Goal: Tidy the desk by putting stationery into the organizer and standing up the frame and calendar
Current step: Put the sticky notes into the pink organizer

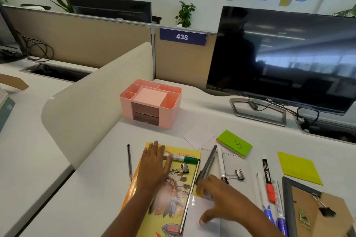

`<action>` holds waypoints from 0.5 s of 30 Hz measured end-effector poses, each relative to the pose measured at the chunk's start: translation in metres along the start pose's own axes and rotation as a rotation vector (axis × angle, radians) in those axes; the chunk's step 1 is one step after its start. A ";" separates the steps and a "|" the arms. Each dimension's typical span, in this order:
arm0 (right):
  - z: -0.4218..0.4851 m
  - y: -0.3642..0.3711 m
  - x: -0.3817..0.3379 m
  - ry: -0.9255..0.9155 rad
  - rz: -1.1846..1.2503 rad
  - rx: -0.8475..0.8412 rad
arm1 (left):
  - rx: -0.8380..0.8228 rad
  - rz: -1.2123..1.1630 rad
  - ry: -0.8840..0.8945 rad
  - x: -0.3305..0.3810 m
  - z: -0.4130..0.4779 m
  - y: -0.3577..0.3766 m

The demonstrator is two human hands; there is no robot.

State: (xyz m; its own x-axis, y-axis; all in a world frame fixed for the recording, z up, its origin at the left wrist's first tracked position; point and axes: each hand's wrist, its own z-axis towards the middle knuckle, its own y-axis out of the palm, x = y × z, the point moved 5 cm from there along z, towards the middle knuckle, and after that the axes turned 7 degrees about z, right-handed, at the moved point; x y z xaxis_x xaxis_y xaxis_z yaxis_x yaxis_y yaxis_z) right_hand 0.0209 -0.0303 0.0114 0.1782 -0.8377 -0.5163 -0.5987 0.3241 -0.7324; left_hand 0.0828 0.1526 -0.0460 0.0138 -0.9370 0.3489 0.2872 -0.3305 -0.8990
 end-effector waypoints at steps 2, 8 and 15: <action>-0.003 0.005 -0.002 0.002 -0.059 0.008 | -0.004 0.004 0.001 0.000 0.000 0.000; -0.006 0.013 -0.006 -0.014 -0.109 0.032 | 0.005 -0.001 0.005 0.001 0.000 -0.002; -0.007 0.019 0.004 -0.067 -0.039 0.079 | 0.023 0.004 0.015 0.002 -0.001 -0.005</action>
State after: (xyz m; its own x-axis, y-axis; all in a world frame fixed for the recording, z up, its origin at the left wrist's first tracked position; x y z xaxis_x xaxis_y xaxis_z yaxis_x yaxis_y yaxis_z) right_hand 0.0053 -0.0303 -0.0013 0.2540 -0.8200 -0.5130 -0.5273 0.3273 -0.7841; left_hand 0.0801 0.1521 -0.0413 0.0004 -0.9401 0.3408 0.3092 -0.3240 -0.8941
